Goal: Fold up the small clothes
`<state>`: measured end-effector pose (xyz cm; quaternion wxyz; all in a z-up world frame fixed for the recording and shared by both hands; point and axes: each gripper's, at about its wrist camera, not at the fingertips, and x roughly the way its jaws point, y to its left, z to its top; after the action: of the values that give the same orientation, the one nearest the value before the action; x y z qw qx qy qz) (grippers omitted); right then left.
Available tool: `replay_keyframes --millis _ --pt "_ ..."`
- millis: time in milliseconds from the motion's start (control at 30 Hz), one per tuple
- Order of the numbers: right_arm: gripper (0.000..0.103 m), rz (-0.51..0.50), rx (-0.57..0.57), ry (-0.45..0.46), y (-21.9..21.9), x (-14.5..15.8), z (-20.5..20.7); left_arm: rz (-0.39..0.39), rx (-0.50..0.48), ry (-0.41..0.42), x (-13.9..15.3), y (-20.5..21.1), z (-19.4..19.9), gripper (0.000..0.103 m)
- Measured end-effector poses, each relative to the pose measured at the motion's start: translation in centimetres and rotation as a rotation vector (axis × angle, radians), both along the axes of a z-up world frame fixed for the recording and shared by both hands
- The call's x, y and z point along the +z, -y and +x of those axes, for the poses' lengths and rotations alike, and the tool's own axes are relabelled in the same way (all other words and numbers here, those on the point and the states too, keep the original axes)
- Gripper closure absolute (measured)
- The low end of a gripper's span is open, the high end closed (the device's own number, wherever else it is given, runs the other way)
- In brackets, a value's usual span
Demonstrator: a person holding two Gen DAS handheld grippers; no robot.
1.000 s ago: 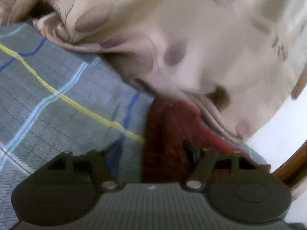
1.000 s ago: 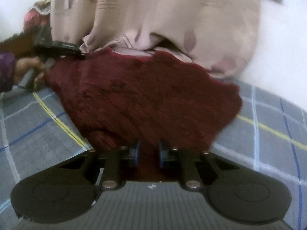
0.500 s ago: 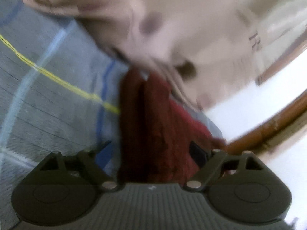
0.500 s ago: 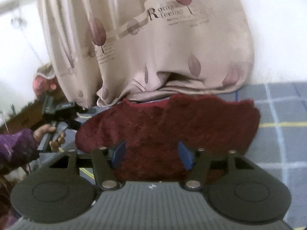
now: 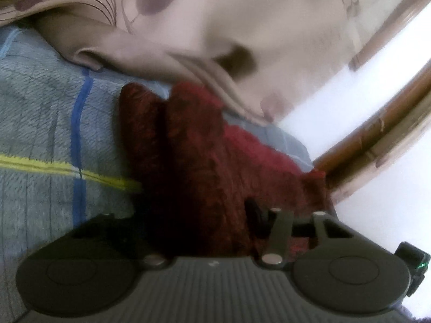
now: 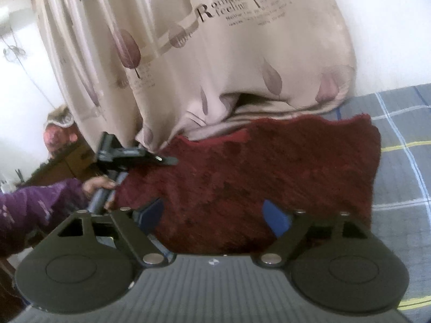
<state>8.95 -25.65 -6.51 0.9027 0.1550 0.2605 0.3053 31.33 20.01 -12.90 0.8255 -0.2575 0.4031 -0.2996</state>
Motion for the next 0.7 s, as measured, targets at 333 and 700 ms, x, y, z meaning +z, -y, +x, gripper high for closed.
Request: replay_keyframes --millis 333,700 --pt "0.017 0.319 0.020 -0.075 1.2 -0.1 3.5 0.068 0.038 0.102 8.1 8.7 -4.8 0.060" --pt "0.016 0.966 0.003 -0.296 4.8 -3.3 5.1 0.247 0.016 0.226 8.5 22.6 -10.5 0.061"
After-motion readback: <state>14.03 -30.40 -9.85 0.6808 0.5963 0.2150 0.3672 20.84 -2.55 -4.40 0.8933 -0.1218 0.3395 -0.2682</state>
